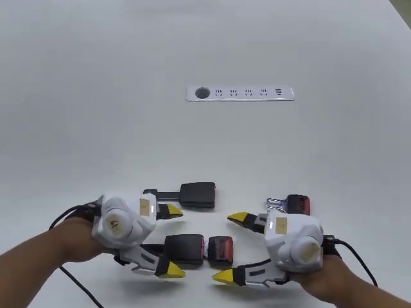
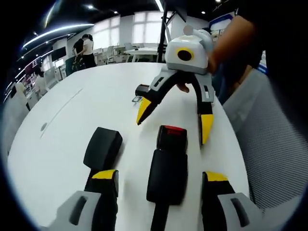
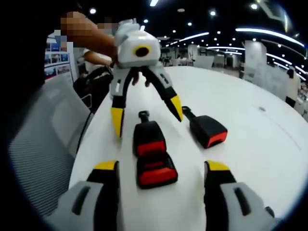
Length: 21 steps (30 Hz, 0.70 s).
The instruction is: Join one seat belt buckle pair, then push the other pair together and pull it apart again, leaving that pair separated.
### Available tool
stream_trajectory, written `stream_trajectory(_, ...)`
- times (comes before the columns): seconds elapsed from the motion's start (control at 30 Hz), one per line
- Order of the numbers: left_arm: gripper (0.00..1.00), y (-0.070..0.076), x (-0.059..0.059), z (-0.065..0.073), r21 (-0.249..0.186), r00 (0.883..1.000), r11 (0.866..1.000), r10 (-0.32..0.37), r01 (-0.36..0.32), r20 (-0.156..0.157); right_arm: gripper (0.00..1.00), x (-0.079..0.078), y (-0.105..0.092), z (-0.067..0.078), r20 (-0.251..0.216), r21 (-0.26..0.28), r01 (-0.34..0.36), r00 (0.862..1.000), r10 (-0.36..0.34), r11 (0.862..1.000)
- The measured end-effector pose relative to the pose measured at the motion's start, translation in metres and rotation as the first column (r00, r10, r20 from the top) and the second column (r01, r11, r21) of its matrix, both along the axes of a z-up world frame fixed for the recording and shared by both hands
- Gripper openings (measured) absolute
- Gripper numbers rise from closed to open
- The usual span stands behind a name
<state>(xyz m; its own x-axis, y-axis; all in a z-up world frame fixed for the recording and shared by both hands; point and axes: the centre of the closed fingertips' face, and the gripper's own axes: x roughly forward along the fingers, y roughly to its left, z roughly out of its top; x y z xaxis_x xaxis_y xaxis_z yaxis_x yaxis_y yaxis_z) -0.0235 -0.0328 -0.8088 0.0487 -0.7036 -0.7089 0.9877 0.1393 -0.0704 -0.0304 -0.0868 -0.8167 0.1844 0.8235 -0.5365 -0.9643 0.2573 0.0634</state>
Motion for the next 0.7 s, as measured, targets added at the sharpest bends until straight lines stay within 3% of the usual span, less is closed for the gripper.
stream_trajectory(0.3,0.83,0.001,0.014,0.025,-0.034,0.997,0.998,0.053,-0.052,0.055,0.81,0.01,-0.011,0.016,0.015,0.014,0.042,0.999,-0.043,0.999)
stream_trajectory(0.53,0.84,0.0,0.028,0.037,-0.041,0.993,0.997,0.071,-0.068,0.093,0.8,0.022,-0.03,0.031,0.047,0.01,0.066,0.997,-0.066,0.998)
stream_trajectory(0.7,0.83,-0.001,0.04,0.042,-0.045,0.991,0.997,0.07,-0.065,0.112,0.8,0.037,-0.049,0.036,0.045,0.006,0.104,0.993,-0.105,0.995)
